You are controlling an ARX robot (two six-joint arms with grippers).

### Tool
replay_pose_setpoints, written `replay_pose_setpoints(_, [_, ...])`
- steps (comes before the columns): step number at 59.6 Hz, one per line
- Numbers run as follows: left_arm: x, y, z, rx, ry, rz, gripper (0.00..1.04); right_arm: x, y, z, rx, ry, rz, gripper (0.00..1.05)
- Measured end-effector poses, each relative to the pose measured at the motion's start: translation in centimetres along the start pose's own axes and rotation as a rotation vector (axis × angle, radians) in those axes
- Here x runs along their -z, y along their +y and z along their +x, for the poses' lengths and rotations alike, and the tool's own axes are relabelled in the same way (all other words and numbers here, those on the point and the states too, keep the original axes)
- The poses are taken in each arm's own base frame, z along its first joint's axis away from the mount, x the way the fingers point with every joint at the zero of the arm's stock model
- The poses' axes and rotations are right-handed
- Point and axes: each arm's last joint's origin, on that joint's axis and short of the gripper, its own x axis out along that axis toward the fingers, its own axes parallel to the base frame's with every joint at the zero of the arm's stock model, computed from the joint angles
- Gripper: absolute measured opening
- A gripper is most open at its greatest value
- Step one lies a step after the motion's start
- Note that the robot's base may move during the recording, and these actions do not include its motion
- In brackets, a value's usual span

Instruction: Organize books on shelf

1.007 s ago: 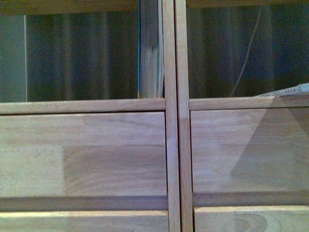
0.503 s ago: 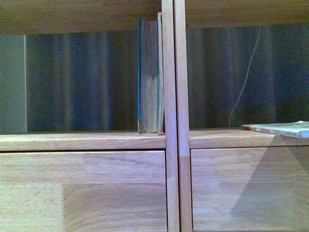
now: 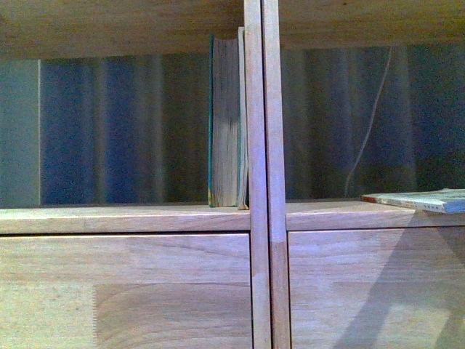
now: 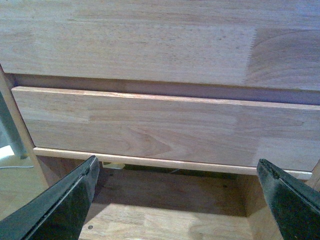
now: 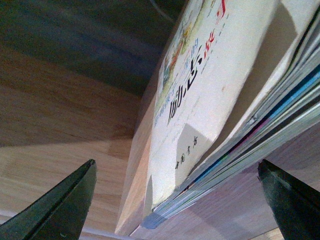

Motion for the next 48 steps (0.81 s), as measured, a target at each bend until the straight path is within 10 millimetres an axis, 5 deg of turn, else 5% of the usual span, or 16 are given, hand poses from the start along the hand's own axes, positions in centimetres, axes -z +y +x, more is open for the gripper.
replay_pose_setpoints(24, [0.0, 0.0, 0.0, 0.0, 0.0, 0.0, 0.97, -0.5, -0.8, 0.8, 0.031, -0.011, 0.055, 0.96])
replay_pose_setpoints(48, [0.0, 0.0, 0.0, 0.0, 0.0, 0.0, 0.97, -1.2, 0.0, 2.0, 0.017, 0.008, 0.055, 0.37])
